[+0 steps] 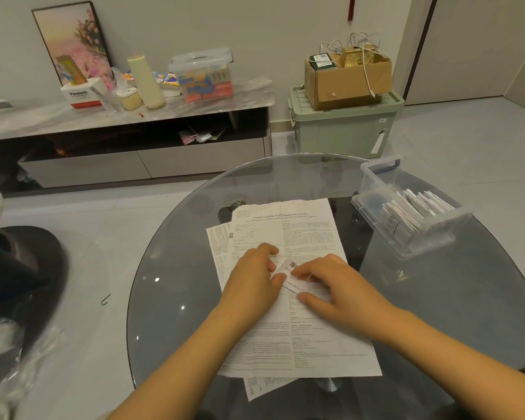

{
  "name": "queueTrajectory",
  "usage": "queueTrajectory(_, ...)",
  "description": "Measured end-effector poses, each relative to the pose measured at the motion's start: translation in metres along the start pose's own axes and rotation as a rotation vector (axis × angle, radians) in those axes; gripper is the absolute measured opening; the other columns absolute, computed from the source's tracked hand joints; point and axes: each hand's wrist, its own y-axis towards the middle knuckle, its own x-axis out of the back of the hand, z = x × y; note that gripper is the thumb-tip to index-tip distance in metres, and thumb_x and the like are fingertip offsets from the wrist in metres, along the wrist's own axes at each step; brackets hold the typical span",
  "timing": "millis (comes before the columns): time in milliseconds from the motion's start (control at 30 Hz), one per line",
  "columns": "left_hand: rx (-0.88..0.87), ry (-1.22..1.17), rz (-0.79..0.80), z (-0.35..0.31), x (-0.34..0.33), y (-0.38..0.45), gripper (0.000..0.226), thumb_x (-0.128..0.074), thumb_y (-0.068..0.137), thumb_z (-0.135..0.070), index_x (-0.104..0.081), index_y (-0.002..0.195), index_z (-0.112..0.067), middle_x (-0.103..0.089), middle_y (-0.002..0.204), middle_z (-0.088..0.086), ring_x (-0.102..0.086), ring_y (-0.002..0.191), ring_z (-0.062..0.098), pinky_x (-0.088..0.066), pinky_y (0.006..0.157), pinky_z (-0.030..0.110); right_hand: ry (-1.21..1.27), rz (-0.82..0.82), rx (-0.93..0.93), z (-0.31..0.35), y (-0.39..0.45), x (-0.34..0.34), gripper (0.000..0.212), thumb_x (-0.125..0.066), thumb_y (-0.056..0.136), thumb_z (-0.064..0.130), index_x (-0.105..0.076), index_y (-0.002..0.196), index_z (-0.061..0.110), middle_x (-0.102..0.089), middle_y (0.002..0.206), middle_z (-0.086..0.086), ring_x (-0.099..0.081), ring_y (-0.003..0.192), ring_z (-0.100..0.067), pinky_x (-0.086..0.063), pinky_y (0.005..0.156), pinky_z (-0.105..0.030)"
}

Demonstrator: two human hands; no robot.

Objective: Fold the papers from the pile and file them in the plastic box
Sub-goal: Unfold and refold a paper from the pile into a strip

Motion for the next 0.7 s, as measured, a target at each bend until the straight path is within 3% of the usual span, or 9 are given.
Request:
queueTrajectory(133, 0.061, -0.087, -0.003, -0.003, -0.001, -0.001, 0.03, -0.061, 0.089, -0.023, -0.05, 0.117, -0.027, -0.057, 0.076, -0.012, -0.053, 0.072, 0.002, -0.043, 0.069, 0.021, -0.069, -0.036, 0.006, -0.001, 0.002, -0.004, 0.042, -0.061, 0.086, 0.043, -0.055, 0.125, 0.029, -0.051, 0.113, 0.015, -0.036, 0.104, 0.001, -0.033, 0.09, -0.015)
queueTrajectory(300, 0.139, -0.202, 0.01, -0.008, 0.0, -0.002, 0.029, -0.062, 0.087, -0.023, -0.048, 0.111, -0.031, -0.063, 0.076, -0.009, -0.058, 0.071, 0.002, -0.041, 0.059, 0.019, -0.106, -0.108, 0.018, -0.007, 0.004, -0.006, 0.038, -0.062, 0.085, 0.043, -0.062, 0.119, 0.027, -0.054, 0.104, 0.012, -0.043, 0.101, -0.006, -0.036, 0.084, -0.017)
queueTrajectory(500, 0.269, -0.472, 0.069, -0.012, 0.003, 0.001, 0.027, -0.066, 0.084, -0.018, -0.056, 0.109, -0.023, -0.07, 0.068, -0.004, -0.059, 0.062, 0.005, -0.043, 0.061, 0.022, -0.227, -0.25, 0.154, -0.004, 0.003, -0.003, 0.028, -0.054, 0.082, 0.043, -0.074, 0.091, 0.025, -0.063, 0.078, 0.011, -0.057, 0.074, -0.012, -0.042, 0.063, -0.02)
queueTrajectory(601, 0.21, -0.512, 0.071, -0.014, 0.005, -0.002, 0.021, -0.066, 0.086, -0.018, -0.061, 0.106, -0.024, -0.068, 0.068, -0.005, -0.058, 0.06, 0.002, -0.042, 0.059, 0.018, -0.244, -0.314, 0.217, -0.003, 0.003, 0.0, 0.028, -0.052, 0.085, 0.04, -0.074, 0.085, 0.023, -0.065, 0.074, 0.009, -0.059, 0.069, -0.015, -0.048, 0.058, -0.026)
queueTrajectory(701, 0.01, -0.382, 0.007, -0.019, 0.008, -0.008, 0.019, -0.058, 0.089, -0.013, -0.068, 0.093, -0.03, -0.06, 0.077, -0.016, -0.054, 0.067, -0.003, -0.039, 0.061, 0.005, -0.232, -0.366, 0.21, -0.001, 0.003, 0.007, 0.026, -0.052, 0.086, 0.035, -0.073, 0.081, 0.02, -0.066, 0.072, 0.008, -0.057, 0.068, -0.014, -0.047, 0.057, -0.027)
